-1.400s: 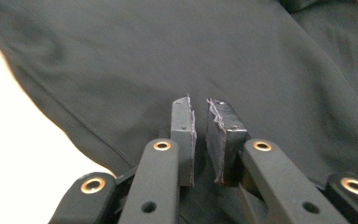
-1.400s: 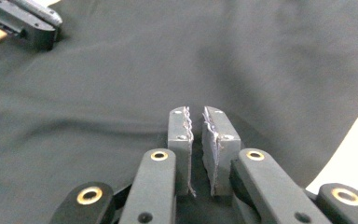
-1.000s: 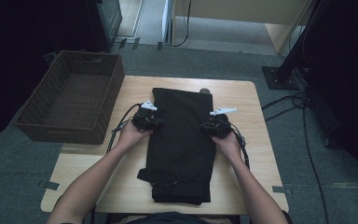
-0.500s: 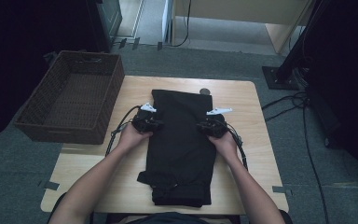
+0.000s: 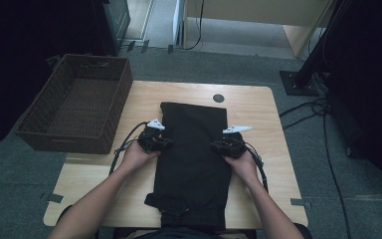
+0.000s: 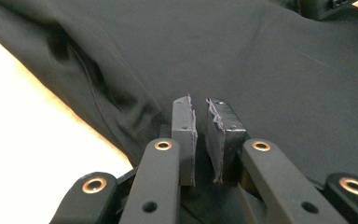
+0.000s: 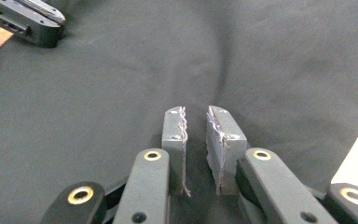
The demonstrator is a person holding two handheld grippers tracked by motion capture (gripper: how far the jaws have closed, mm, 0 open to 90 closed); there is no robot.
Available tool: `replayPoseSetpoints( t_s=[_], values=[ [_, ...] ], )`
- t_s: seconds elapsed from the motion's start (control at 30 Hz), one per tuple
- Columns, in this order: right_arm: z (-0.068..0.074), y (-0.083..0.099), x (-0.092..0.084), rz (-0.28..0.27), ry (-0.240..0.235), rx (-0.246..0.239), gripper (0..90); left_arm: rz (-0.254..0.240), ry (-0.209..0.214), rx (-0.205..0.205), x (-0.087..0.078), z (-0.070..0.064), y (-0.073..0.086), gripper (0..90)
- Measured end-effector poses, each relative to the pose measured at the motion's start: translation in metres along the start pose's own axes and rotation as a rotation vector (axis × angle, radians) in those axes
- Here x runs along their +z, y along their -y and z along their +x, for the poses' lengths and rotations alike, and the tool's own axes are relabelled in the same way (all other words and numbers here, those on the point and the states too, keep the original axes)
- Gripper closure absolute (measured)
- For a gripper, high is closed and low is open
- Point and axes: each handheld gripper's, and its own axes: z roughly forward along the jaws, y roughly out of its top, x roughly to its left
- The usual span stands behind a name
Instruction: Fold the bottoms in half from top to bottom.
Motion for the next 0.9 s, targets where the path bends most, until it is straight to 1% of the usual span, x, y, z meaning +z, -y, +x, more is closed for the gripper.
replayPoseSetpoints(
  t_s=[0.07,0.13,0.17,0.2,0.27,0.3,0.33,0.37,0.4,0.43,0.5,0.57,0.6,0.63,0.73,0.77,0.8,0.83,0.87,0.9],
  values=[
    [0.003,0.002,-0.002,0.004,-0.004,-0.005,77.3,-0.001,0.005,-0.002,-0.001,-0.002,0.002,81.1],
    [0.003,0.002,-0.002,0.004,-0.003,-0.011,76.3,-0.001,0.013,-0.007,-0.002,-0.001,0.001,78.9],
    [0.003,0.002,-0.002,0.005,-0.006,-0.002,75.7,-0.002,0.012,-0.01,-0.002,-0.001,0.0,77.7],
    [0.001,0.001,-0.002,0.005,-0.005,-0.002,74.1,-0.001,0.006,-0.002,-0.002,0.0,-0.002,75.8],
    [0.0,-0.002,-0.002,0.0,-0.001,-0.001,71.3,-0.026,-0.013,-0.003,-0.003,0.002,-0.006,69.5],
    [-0.002,-0.004,-0.002,-0.004,0.004,-0.004,70.4,-0.039,-0.014,-0.007,-0.003,0.003,-0.008,67.5],
    [-0.004,-0.005,-0.002,-0.015,0.008,-0.001,69.6,-0.051,-0.014,0.001,-0.003,0.005,-0.01,67.1],
    [-0.006,-0.007,-0.002,-0.02,0.008,0.005,68.7,-0.046,-0.015,0.012,-0.002,0.008,-0.013,66.2],
    [-0.008,-0.009,0.0,-0.025,0.008,0.015,67.4,-0.046,-0.022,0.013,-0.001,0.011,-0.016,65.0],
    [-0.01,-0.011,0.001,-0.034,0.013,0.011,66.5,-0.046,-0.023,0.002,0.001,0.015,-0.019,63.9],
    [-0.014,-0.016,0.004,-0.034,0.02,0.009,64.4,-0.055,-0.021,-0.012,0.001,0.021,-0.024,63.4],
    [-0.018,-0.021,0.006,-0.043,0.028,0.018,62.3,-0.058,-0.025,-0.013,0.0,0.026,-0.032,63.2],
    [-0.021,-0.024,0.006,-0.045,0.035,0.016,61.7,-0.058,-0.023,-0.012,0.0,0.029,-0.036,63.5],
    [-0.024,-0.028,0.007,-0.043,0.033,0.024,61.1,-0.061,-0.019,-0.014,-0.001,0.031,-0.04,63.7],
    [-0.034,-0.039,0.009,-0.056,0.037,0.033,59.5,-0.07,-0.041,-0.013,0.0,0.039,-0.05,62.7],
    [-0.037,-0.042,0.01,-0.062,0.048,0.026,59.0,-0.091,-0.06,-0.013,0.0,0.041,-0.051,61.8],
    [-0.039,-0.044,0.01,-0.058,0.058,0.03,58.6,-0.09,-0.057,-0.032,0.001,0.045,-0.053,61.0],
    [-0.042,-0.047,0.011,-0.06,0.067,0.024,57.6,-0.059,-0.06,-0.039,0.003,0.048,-0.056,60.3],
    [-0.045,-0.048,0.011,-0.078,0.076,0.017,57.4,-0.042,-0.077,-0.04,0.005,0.051,-0.057,60.8],
    [-0.047,-0.05,0.011,-0.097,0.084,0.02,56.9,-0.045,-0.072,-0.045,0.006,0.054,-0.059,61.7]
  ],
)
